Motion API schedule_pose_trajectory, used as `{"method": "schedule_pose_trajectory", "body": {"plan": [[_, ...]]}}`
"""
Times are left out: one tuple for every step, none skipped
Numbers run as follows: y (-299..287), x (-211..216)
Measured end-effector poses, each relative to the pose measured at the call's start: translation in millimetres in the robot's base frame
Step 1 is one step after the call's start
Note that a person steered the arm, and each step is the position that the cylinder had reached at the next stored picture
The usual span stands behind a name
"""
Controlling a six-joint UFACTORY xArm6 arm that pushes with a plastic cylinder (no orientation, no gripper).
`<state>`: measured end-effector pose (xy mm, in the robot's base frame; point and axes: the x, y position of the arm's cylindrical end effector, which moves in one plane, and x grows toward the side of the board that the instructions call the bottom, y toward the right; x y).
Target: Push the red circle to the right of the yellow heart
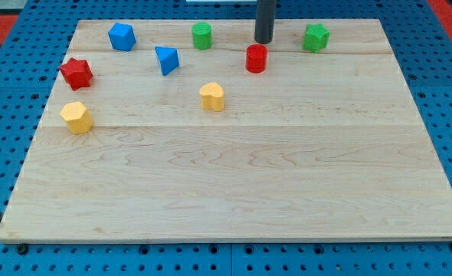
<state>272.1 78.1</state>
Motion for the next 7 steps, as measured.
{"method": "schedule_pose_trajectory", "body": {"plan": [[23,67],[42,78],[18,5],[-77,-29],[-130,42],[-115,104],[-130,61]]}}
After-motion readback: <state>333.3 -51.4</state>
